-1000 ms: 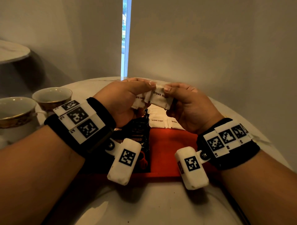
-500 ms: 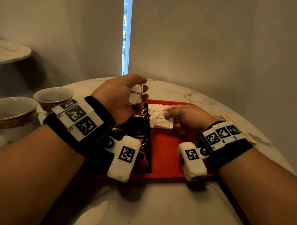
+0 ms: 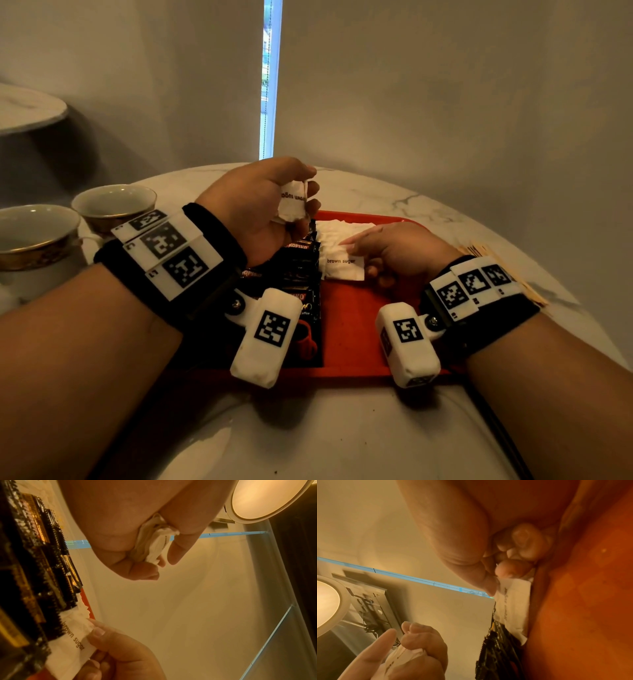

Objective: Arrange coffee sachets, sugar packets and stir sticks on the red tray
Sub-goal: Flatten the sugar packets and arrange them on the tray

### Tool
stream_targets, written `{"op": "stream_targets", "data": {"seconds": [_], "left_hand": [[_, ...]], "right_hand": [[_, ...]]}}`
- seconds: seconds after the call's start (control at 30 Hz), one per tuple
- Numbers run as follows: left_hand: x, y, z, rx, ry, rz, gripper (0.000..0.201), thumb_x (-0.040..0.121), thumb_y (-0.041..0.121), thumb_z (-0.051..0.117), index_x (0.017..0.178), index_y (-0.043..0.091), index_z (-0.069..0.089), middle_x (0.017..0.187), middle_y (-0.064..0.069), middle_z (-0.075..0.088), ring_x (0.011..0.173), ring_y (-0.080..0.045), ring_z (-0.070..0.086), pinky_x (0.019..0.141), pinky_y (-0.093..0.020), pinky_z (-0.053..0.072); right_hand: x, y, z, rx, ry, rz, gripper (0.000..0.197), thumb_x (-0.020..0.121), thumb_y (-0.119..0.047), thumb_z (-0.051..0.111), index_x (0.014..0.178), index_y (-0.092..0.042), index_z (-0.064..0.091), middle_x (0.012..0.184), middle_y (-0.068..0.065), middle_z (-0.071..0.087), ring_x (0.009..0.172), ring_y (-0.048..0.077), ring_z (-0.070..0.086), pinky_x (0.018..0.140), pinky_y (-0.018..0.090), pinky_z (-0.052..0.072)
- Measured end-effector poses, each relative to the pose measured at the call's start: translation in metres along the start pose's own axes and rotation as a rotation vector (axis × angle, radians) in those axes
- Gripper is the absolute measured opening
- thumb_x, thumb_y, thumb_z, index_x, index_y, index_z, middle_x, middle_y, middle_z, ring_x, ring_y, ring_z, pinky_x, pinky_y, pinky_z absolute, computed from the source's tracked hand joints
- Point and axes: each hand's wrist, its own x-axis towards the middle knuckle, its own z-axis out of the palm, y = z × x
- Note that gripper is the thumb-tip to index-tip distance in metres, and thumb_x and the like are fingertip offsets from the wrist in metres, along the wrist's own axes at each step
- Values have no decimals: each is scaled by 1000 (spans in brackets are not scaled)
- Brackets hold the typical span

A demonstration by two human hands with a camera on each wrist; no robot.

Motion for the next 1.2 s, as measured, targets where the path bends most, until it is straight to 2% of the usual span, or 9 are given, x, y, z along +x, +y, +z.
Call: {"op": "stream_targets", "data": {"seconds": [0.1,0.2,0.5,0.6,0.7,0.8,0.9,1.1,1.2], "left_hand": [[-3,-1,2,2,-15,11,14,94,16,56,107,13,56,79,-2,60,59,-14,58,48,-21,41],[-4,-1,2,3,-23,21,13,94,12,50,104,11,57,85,-5,58,64,-15,57,53,-23,41],[-2,-2,0,-16,-31,15,18,91,8,43,99,10,59,94,-9,56,68,-18,59,53,-23,47],[-3,-2,0,-12,-32,16,21,89,8,42,98,8,61,98,-12,54,71,-21,62,54,-25,50],[-3,-2,1,-10,-33,23,26,88,8,39,99,6,62,99,-15,53,73,-25,62,56,-27,51],[-2,-1,0,-26,-39,22,28,87,8,38,101,5,62,100,-16,54,72,-26,63,58,-28,52],[-1,-2,-1,-40,-50,15,32,87,7,36,104,4,63,103,-17,54,77,-28,65,61,-31,55],[0,-3,0,-17,-69,13,40,91,3,32,113,2,64,124,-26,56,94,-35,71,75,-38,60],[1,-5,1,23,-97,18,37,94,1,36,121,5,61,123,-24,58,95,-33,72,77,-42,61]], "right_hand": [[-2,-3,0,-57,15,-11,13,92,-16,68,101,-13,78,70,6,64,58,16,53,46,25,39],[-4,-5,-1,-49,41,-32,13,92,-15,68,102,-12,77,72,7,66,55,13,56,45,24,41],[-4,-8,0,69,60,-57,16,93,-5,64,107,-7,72,93,15,70,61,18,64,47,26,46],[-4,-8,1,123,110,-82,13,92,-5,65,103,-7,72,102,17,72,64,20,66,51,29,49],[-5,-10,3,201,143,-104,12,93,-10,65,102,-5,69,96,15,69,63,20,65,52,28,48],[-9,-11,5,264,43,-46,15,96,-12,61,105,-2,67,84,13,67,64,21,65,57,30,54],[-13,-11,10,273,-110,41,16,98,-14,56,104,-2,64,86,14,67,74,25,68,71,34,57],[-13,-10,11,232,-122,65,17,100,-16,54,105,-3,65,92,16,69,83,26,71,76,34,57],[-14,-13,11,258,-94,-3,17,100,-16,55,104,-2,64,91,16,68,81,26,70,76,35,57]]}}
